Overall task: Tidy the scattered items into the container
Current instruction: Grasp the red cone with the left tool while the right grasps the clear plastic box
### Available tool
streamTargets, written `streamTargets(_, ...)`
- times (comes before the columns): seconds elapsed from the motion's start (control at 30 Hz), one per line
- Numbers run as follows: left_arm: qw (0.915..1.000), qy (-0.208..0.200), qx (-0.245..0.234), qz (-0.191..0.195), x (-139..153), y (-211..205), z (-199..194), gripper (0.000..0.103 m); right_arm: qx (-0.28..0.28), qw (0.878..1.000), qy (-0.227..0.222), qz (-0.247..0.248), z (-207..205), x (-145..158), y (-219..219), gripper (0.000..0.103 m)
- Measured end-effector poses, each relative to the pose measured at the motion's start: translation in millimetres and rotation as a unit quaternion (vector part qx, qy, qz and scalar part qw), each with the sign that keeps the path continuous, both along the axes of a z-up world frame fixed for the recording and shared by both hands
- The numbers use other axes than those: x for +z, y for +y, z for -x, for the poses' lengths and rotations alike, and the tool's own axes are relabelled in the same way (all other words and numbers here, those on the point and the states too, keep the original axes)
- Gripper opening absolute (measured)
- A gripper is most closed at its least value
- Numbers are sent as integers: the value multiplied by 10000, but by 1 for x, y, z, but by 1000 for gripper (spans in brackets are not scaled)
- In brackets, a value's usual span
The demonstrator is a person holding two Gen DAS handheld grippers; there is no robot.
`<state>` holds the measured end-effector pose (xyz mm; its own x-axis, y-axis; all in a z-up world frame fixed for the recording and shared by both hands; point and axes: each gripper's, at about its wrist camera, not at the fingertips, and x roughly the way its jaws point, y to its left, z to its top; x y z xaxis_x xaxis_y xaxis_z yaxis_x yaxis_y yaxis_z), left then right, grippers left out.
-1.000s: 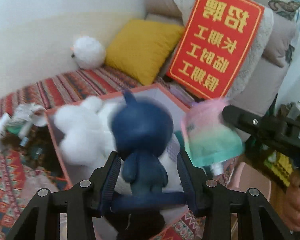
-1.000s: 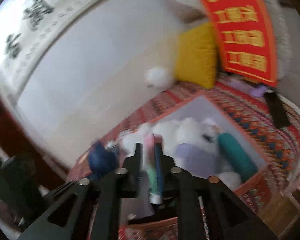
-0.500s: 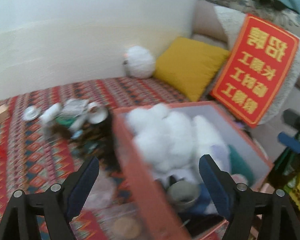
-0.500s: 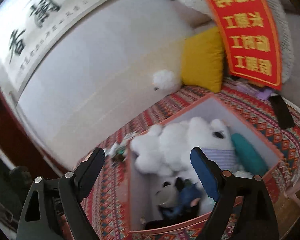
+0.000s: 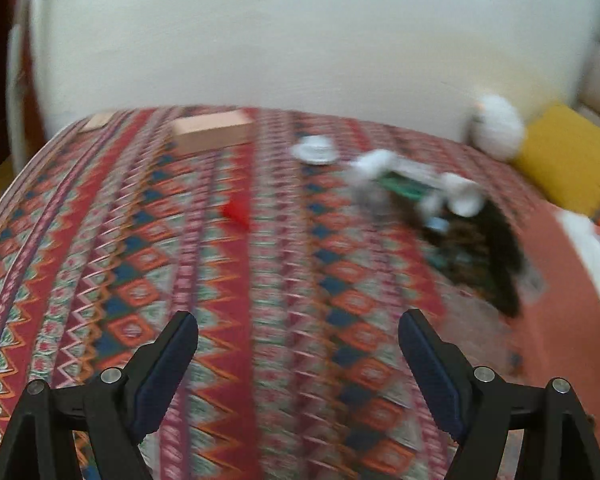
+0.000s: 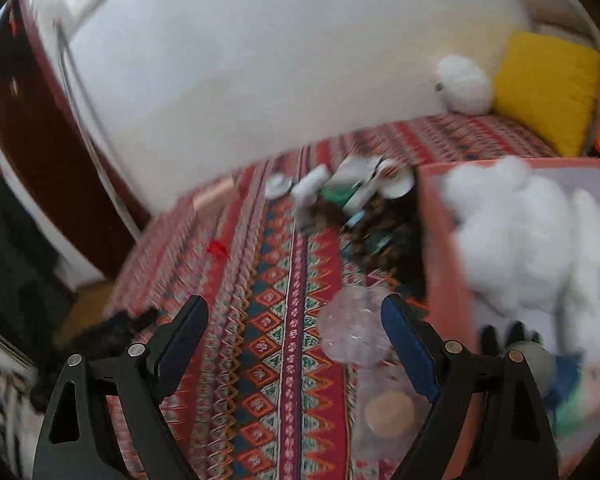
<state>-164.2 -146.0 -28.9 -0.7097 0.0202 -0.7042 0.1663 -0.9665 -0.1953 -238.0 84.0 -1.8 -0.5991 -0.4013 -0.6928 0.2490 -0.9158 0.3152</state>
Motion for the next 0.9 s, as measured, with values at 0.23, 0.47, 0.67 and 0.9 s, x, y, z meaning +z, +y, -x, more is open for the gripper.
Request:
streamTargets(0.23, 9970, -403, 392, -523, -52, -33, 68, 86, 411, 9937, -939, -457, 103, -93, -63, 91)
streamTargets(0.47, 9911, -764, 456, -993, -106, -33, 143, 86, 47, 9892, -1197, -846, 193, -149, -74, 91)
streamTargets(0.67, 9949, -363, 605, -717, -110, -31, 173, 86, -76, 9876, -860, -1314, 250, -154, -97, 90)
streamTargets(0.9, 9959, -228, 469, -740, -116, -41, 177, 14, 330, 9899, -683, -1199, 231, -141, -107, 58)
